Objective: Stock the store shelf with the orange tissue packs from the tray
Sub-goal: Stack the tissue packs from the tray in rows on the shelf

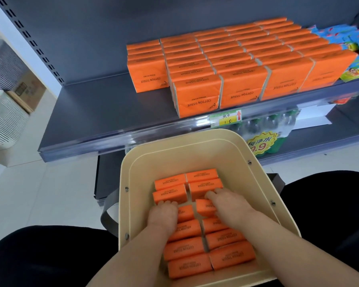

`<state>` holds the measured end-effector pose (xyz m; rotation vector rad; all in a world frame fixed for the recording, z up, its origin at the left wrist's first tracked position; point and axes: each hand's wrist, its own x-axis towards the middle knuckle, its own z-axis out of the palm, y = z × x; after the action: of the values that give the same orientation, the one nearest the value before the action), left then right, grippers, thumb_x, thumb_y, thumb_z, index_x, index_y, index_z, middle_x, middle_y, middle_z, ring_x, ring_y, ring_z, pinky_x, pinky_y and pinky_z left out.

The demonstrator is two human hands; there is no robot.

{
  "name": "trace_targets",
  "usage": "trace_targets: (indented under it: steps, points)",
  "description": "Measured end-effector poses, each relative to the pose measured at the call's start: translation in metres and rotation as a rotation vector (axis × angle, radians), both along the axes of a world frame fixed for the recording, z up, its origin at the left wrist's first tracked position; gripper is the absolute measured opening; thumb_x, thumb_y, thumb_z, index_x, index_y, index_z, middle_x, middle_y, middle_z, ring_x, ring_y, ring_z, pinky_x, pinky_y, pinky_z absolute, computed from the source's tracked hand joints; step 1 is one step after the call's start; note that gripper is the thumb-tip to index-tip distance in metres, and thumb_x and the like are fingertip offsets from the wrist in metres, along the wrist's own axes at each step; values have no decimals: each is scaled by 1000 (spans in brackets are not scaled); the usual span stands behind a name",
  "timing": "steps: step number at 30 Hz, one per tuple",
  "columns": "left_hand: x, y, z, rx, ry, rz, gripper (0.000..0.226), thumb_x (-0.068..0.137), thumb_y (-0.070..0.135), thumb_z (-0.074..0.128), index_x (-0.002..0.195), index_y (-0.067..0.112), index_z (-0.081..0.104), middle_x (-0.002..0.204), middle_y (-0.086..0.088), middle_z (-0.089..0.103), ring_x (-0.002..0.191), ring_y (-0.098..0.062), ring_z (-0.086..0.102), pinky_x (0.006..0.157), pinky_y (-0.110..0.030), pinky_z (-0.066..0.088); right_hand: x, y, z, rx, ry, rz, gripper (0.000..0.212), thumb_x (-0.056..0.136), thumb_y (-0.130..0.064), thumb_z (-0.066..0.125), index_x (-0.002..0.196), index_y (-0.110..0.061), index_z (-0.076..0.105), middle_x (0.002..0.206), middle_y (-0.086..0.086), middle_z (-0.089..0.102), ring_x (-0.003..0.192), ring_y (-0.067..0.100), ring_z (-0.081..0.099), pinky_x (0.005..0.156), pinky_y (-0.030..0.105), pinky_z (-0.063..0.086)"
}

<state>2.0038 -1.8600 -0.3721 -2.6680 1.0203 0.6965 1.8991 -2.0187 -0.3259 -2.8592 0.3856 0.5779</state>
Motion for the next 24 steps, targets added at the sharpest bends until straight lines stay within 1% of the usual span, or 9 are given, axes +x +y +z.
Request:
trace_targets:
  steps: [7, 10, 12, 14, 16, 17, 19, 21, 24]
  points:
    - [-2, -5, 40, -217, -38, 127, 32, 88, 12, 42, 120, 11, 44, 121, -11, 57, 114, -29, 54, 93, -39, 44, -2, -2, 25, -86, -144, -16, 46, 89, -7, 42, 132, -25, 41, 130, 0, 47, 124, 23, 41, 97, 36, 36]
    - [-1, -1, 70, -294, -94, 72, 33, 89, 16, 45, 122, 16, 42, 119, -7, 57, 110, -28, 55, 86, -38, 45, -4, -2, 46, -153, -257, -18, 50, 88, -4, 41, 133, -27, 40, 131, -2, 46, 124, 22, 42, 96, 36, 35]
    - [-1, 2, 94, -322, -163, 14, 32, 90, 22, 49, 120, 19, 43, 116, -4, 55, 108, -26, 55, 79, -38, 47, -6, 0, 60, -191, -375, -11, 53, 82, -1, 42, 128, -27, 45, 123, -3, 51, 119, 23, 48, 95, 36, 38]
    - [1, 5, 115, -360, -258, -38, 31, 88, 17, 49, 118, 22, 44, 116, -1, 53, 106, -23, 53, 75, -38, 49, -6, 1, 74, -245, -494, 11, 52, 69, 2, 49, 112, -24, 59, 106, -2, 62, 102, 24, 60, 84, 39, 46]
    - [9, 8, 133, -450, -349, -63, 36, 86, 12, 46, 120, 25, 46, 119, 2, 53, 107, -21, 51, 79, -36, 50, -2, -2, 85, -277, -565, -6, 53, 55, 0, 67, 101, -25, 65, 94, -4, 67, 88, 22, 65, 73, 38, 51]
    - [14, 8, 142, -507, -380, -63, 39, 86, 13, 46, 123, 26, 47, 121, 4, 53, 110, -20, 50, 83, -35, 49, 2, -4, 93, -296, -603, -12, 58, 49, -2, 74, 102, -25, 66, 92, -5, 68, 85, 22, 66, 72, 37, 51]
    - [25, 6, 163, -608, -426, -43, 42, 88, 15, 47, 128, 28, 46, 123, 6, 53, 113, -19, 48, 87, -33, 47, 12, -8, 115, -332, -702, -12, 67, 43, -1, 77, 106, -22, 67, 93, -3, 69, 85, 23, 66, 72, 38, 52]
    - [37, 2, 185, -682, -475, -16, 42, 90, 16, 47, 130, 28, 45, 121, 4, 54, 111, -21, 47, 83, -35, 47, 24, -12, 137, -368, -824, -2, 64, 48, 4, 69, 108, -18, 67, 93, 1, 69, 85, 26, 66, 71, 39, 53]
    - [54, -1, 213, -766, -514, 44, 41, 92, 18, 48, 132, 27, 44, 119, 3, 54, 107, -20, 46, 78, -36, 48, 44, -20, 167, -408, -920, -12, 56, 62, 1, 46, 111, -17, 65, 94, 3, 68, 87, 29, 64, 72, 39, 49]
